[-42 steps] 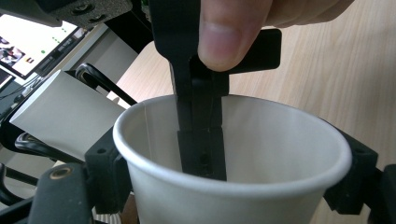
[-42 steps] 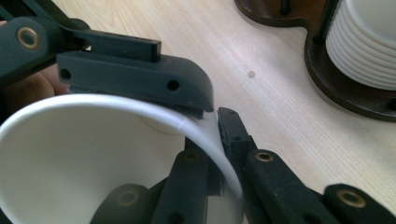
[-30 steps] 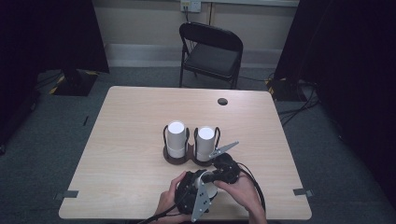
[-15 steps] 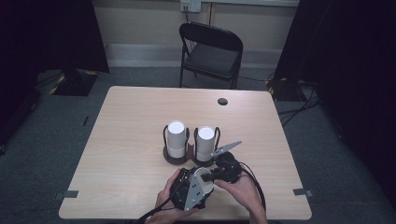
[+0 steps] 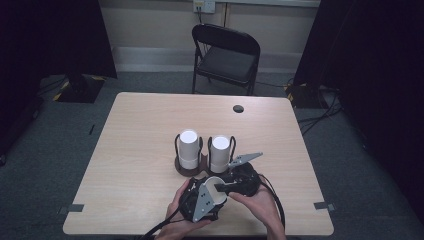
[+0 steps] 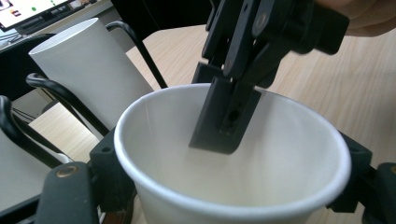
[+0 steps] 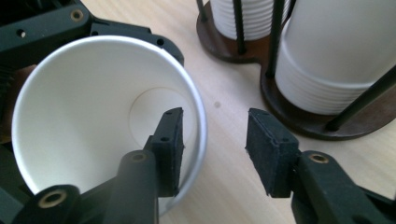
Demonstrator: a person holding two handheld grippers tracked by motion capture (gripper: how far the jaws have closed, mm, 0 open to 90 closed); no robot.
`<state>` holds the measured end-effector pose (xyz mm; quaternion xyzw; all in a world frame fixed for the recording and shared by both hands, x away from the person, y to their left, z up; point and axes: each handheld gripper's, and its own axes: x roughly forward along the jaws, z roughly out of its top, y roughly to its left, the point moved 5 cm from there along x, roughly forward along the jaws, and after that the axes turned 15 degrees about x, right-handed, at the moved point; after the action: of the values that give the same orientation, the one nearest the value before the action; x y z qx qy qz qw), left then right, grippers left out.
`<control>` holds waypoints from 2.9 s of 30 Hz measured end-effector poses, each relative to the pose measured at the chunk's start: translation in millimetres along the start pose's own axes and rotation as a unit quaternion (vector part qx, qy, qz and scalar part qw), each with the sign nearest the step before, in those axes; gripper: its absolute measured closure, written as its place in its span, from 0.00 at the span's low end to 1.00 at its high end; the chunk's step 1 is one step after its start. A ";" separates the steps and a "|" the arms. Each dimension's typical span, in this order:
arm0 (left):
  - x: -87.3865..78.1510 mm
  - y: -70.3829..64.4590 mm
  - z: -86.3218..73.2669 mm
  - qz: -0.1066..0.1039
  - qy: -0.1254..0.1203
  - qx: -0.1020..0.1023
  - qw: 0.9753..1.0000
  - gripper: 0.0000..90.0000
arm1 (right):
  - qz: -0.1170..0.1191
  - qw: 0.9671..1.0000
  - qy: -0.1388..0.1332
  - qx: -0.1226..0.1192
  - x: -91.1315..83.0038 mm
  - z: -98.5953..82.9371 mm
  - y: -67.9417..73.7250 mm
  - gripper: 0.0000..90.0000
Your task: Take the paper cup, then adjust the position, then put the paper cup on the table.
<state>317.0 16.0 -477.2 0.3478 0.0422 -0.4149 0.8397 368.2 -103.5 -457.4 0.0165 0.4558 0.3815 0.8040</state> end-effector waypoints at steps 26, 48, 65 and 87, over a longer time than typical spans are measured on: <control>-15.6 29.3 -16.3 0.039 -0.017 -0.073 0.996 0.25 | 0.016 0.983 -0.185 -0.008 -27.2 2.4 -1.3 0.34; -33.6 57.1 -36.1 0.059 -0.035 -0.138 0.988 0.25 | -0.040 0.947 -0.311 0.062 -49.2 -17.1 -36.6 0.17; -58.1 94.8 -60.6 0.120 -0.025 -0.166 0.978 0.25 | -0.111 0.926 -0.344 0.106 -51.9 -46.2 -66.0 0.15; -62.5 147.6 -83.1 0.179 -0.019 -0.218 0.959 0.24 | -0.177 0.915 -0.342 0.120 -40.2 -62.7 -93.1 0.15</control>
<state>401.5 170.2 -436.4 0.1499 0.0526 -0.2453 0.9563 365.4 -214.8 -500.0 0.1614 0.1912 0.1466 0.9570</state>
